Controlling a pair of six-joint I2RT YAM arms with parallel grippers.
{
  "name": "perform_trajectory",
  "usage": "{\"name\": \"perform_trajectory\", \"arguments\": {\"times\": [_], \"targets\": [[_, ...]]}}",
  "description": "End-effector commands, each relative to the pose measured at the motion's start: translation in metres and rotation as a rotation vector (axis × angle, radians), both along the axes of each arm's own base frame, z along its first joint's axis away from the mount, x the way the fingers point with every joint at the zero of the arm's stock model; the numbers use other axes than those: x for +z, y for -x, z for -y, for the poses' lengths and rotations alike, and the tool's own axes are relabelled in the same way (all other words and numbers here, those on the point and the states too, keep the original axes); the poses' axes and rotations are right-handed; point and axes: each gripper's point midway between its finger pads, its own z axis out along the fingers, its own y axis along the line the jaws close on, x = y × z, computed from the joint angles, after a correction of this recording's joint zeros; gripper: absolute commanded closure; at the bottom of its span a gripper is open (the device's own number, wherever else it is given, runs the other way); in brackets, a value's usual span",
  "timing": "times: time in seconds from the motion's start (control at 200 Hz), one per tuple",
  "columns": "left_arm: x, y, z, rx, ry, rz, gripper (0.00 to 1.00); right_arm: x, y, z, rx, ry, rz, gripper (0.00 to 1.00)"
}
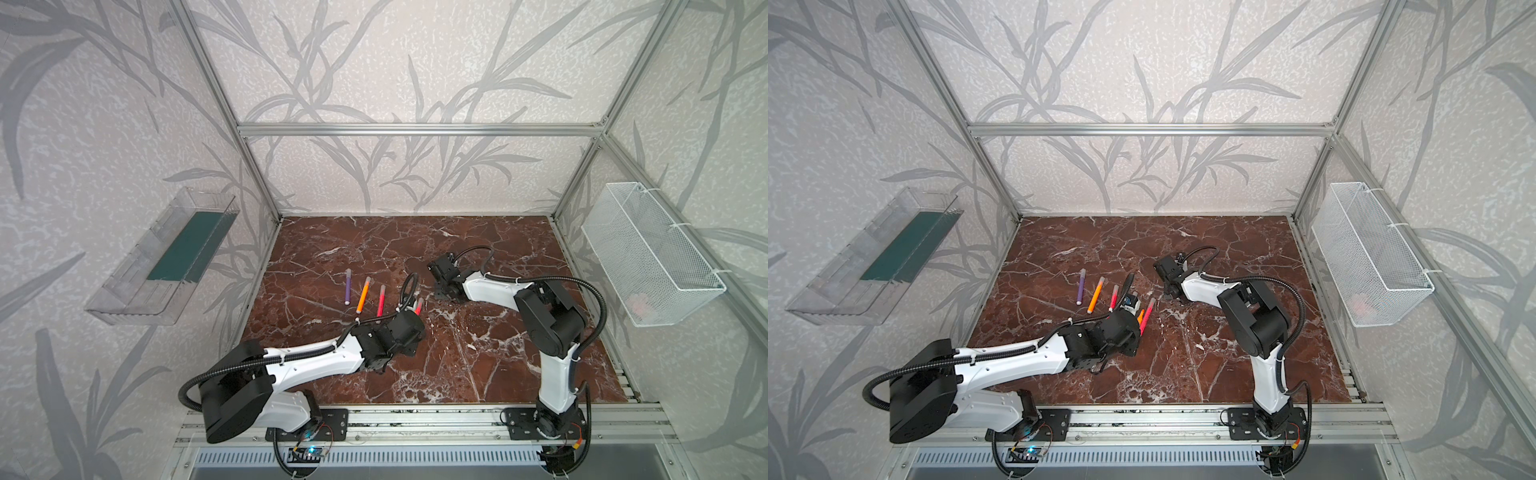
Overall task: Insert pens into pen caps
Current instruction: Pick up the pen cap from the center of the table.
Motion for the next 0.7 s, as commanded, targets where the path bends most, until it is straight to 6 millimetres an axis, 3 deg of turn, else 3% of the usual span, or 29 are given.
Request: {"name": "perform_trajectory", "arguments": {"times": [0.0,0.195,0.695], "targets": [[0.005,-0.005,0.000,0.013,0.004,0.019,1.00,-0.019,0.010,0.004,0.020,0.042,-0.074,0.64],[0.006,-0.005,0.000,0.012,0.005,0.021,1.00,-0.018,0.014,0.005,0.015,0.034,-0.076,0.71],[0.005,-0.005,0.003,0.007,0.014,0.017,1.00,-0.012,0.022,0.006,0.014,-0.007,-0.062,0.69]]}}
